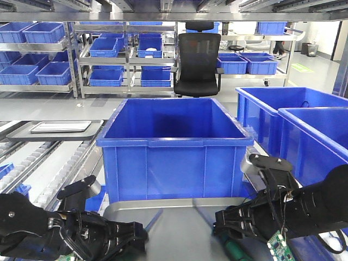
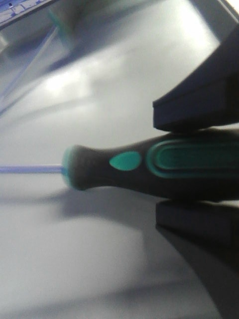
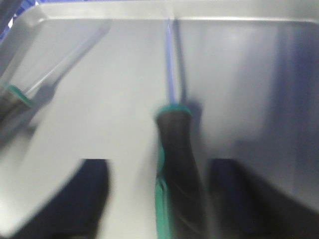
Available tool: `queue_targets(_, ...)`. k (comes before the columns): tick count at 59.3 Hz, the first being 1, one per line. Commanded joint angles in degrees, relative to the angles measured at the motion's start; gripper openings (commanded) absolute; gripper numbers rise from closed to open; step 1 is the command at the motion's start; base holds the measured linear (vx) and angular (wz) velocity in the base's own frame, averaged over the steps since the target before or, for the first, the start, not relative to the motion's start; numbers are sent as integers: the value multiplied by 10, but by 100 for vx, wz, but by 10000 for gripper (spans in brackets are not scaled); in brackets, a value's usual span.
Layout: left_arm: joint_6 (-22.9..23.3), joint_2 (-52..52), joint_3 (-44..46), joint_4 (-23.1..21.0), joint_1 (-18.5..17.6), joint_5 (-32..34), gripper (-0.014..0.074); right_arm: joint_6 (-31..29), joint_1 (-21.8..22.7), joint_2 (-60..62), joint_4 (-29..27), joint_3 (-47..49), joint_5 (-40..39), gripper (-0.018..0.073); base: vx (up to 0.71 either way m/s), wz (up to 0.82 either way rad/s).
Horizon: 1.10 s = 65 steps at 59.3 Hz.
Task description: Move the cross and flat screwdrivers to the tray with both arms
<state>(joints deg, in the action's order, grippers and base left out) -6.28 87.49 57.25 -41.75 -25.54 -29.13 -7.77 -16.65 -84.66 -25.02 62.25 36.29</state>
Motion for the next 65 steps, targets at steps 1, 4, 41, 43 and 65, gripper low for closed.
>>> queue_targets(1,0,-22,17,-20,-3,20,479,-6,2,19,-7,17,-19,580,0,0)
queue_targets(4,0,-22,17,-20,-3,18,480,-6,2,19,-7,17,-15,580,0,0)
queue_targets(41,22,-236,13,117,-3,-17,1,-57,2,246,82,0,5,-11,0,0)
queue_targets(43,33,-262,4,144,-3,-13,1,-64,2,275,92,-19,-7,-10,0,0)
queue_targets(65,90,-568,-219,417,-3,37,3,-64,2,674,97,-337,-200,-11,0,0)
